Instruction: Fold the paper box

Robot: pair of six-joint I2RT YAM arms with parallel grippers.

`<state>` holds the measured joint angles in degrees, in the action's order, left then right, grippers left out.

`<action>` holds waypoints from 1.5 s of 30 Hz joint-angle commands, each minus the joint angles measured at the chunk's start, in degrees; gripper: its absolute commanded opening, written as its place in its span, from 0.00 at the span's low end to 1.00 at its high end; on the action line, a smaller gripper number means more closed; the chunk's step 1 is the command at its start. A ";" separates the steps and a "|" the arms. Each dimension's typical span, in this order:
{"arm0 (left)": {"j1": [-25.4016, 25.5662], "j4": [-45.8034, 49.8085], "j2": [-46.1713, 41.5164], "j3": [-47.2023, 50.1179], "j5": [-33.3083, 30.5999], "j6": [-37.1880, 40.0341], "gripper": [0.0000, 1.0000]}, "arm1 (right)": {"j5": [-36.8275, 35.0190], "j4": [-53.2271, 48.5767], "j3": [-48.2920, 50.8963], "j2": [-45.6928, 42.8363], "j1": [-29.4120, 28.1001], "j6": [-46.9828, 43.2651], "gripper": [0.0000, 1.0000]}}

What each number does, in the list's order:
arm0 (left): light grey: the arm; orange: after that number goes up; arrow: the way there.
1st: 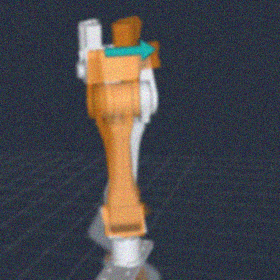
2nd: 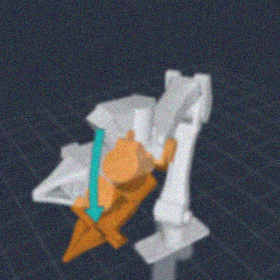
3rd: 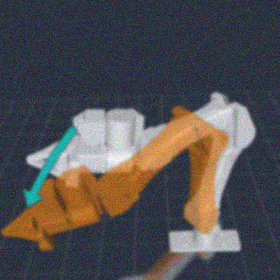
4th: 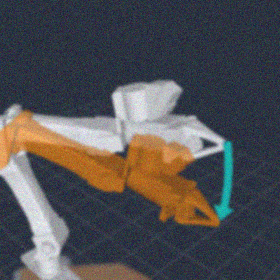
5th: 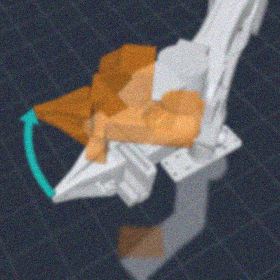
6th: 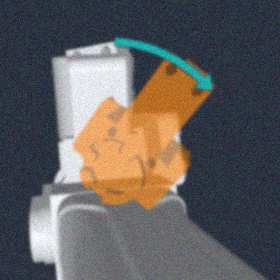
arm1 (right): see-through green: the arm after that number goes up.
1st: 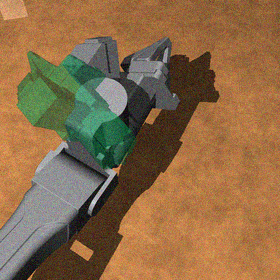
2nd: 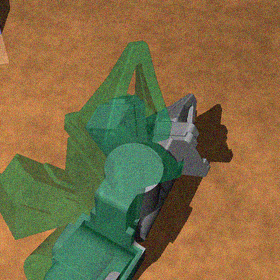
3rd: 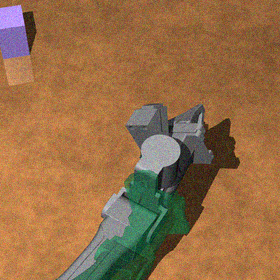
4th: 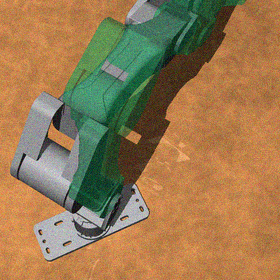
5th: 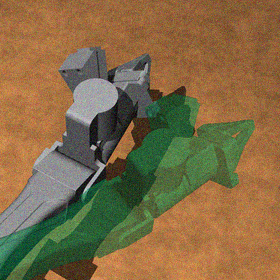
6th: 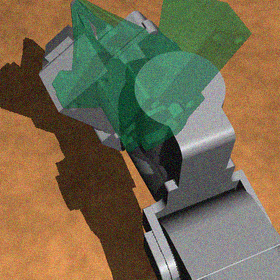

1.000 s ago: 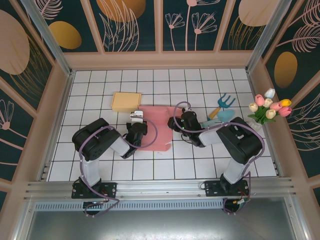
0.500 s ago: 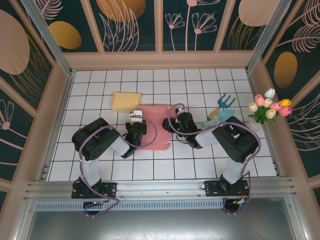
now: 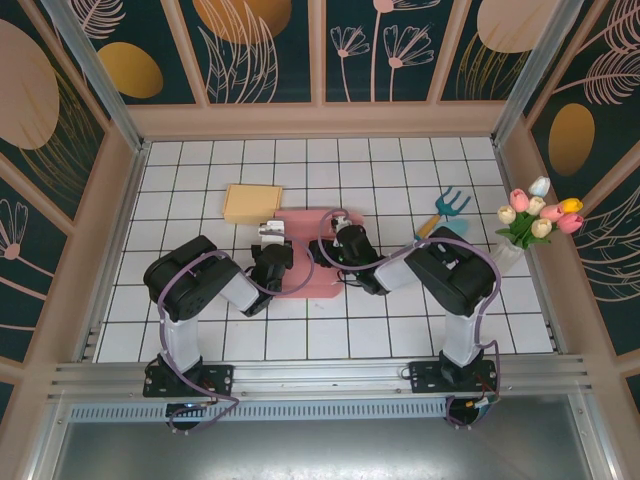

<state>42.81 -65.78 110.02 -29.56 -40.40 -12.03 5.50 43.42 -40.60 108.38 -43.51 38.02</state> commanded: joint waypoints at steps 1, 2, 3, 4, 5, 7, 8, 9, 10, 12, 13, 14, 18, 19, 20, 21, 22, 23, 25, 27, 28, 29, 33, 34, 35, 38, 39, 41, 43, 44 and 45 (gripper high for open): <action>0.25 1.00 1.03 -0.41 0.77 1.05 0.00 | 0.36 0.57 -0.69 0.97 1.01 1.06 0.41; 0.26 1.00 1.03 -0.41 0.78 1.10 0.00 | 0.83 0.24 -0.63 1.11 1.30 1.26 0.41; 0.26 0.98 1.05 -0.41 0.73 1.04 0.00 | 1.69 0.77 -0.23 0.96 1.64 1.27 0.42; 0.26 0.95 1.02 -0.41 0.75 1.05 0.00 | 2.43 1.44 0.26 0.56 1.84 1.26 0.42; 0.26 1.00 1.04 -0.41 0.76 1.05 0.00 | 2.75 1.92 0.94 -0.14 2.00 1.08 0.42; 0.24 1.04 1.07 -0.41 0.72 1.10 0.00 | 2.31 1.41 1.99 -2.53 2.02 0.14 0.43; 0.26 1.16 1.06 -0.50 0.76 1.09 0.00 | 1.80 0.43 2.47 -4.07 2.02 -0.75 0.44; 0.23 1.18 1.04 -0.50 0.72 1.13 0.00 | 1.16 -0.73 2.75 -5.50 2.02 -1.67 0.44; 0.25 1.21 1.08 -0.49 0.82 1.13 0.00 | 0.27 -2.37 2.97 -7.03 2.02 -2.88 0.44; 0.26 1.27 1.16 -0.56 0.81 1.14 0.00 | -0.97 -5.52 3.16 -9.26 1.98 -4.86 0.44; 0.26 1.22 1.12 -0.58 0.82 1.20 0.00 | -1.25 -7.14 3.25 -10.16 2.00 -5.90 0.44; 0.24 1.27 1.10 -0.58 0.80 1.23 0.00 | -1.43 -8.46 3.48 -11.02 2.07 -6.81 0.44; 0.24 1.35 1.02 -0.59 0.86 1.39 0.00 | -3.79 -12.36 5.95 -16.09 1.93 -9.49 0.44; 0.24 1.42 1.03 -0.58 1.00 1.46 0.00 | -4.96 -13.62 6.63 -17.94 2.02 -10.20 0.44; 0.26 1.39 1.02 -0.58 1.11 1.49 0.00 | -5.99 -15.49 7.08 -19.98 1.96 -11.22 0.44; 0.21 1.52 1.00 -0.58 1.15 1.57 0.00 | -7.72 -17.51 7.11 -21.78 1.96 -12.18 0.44; 0.26 1.62 1.16 -0.72 1.19 1.66 0.00 | -9.96 -20.37 6.87 -23.76 1.93 -13.59 0.44; 0.22 1.74 1.16 -0.76 1.16 1.66 0.00 | -12.24 -23.06 6.68 -25.78 1.96 -14.83 0.44; 0.26 1.87 1.16 -0.79 1.36 1.72 0.00 | -16.19 -26.61 6.69 -29.67 2.24 -16.96 0.45; 0.26 1.78 1.17 -0.77 1.44 1.77 0.00 | -18.58 -29.30 6.51 -33.12 2.92 -19.06 0.45; 0.26 1.76 1.16 -0.76 1.49 1.84 0.00 | -20.27 -30.77 6.12 -34.47 3.57 -20.52 0.46; 0.23 1.73 1.16 -0.76 1.45 1.84 0.00 | -22.62 -32.12 5.54 -35.37 4.25 -22.04 0.48; 0.25 1.79 1.18 -0.76 1.52 1.88 0.00 | -29.03 -31.25 4.83 -35.42 7.64 -34.06 0.52; 0.26 1.66 1.16 -0.78 1.51 1.84 0.00 | -29.11 -30.11 4.75 -34.69 8.99 -36.92 0.52; 0.22 1.70 1.16 -0.77 1.50 1.86 0.00 | -28.17 -29.31 4.46 -33.89 10.38 -38.81 0.52; 0.26 1.60 1.18 -0.73 1.60 2.00 0.00 | -20.51 -28.24 2.61 -30.03 16.08 -41.52 0.52; 0.21 1.55 1.20 -0.67 1.67 2.01 0.00 | -17.38 -27.69 2.10 -28.45 17.58 -42.55 0.53; 0.25 1.38 1.24 -0.59 1.66 2.07 0.00 | -14.33 -25.99 1.85 -25.30 19.07 -44.70 0.53; 0.24 1.31 1.34 -0.59 1.62 2.02 0.00 | -13.00 -26.04 0.11 -21.04 20.26 -45.36 0.53; 0.26 1.30 1.33 -0.56 1.72 2.01 0.00 | -12.89 -29.24 -2.55 -18.58 20.42 -45.25 0.53; 0.26 1.25 1.33 -0.58 1.65 1.97 0.00 | -12.76 -30.68 -4.19 -16.80 20.32 -45.54 0.53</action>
<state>42.81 -65.78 110.21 -29.71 -39.48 -11.94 -11.09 15.03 -40.23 87.92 -23.44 -4.14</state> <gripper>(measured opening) 0.105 0.528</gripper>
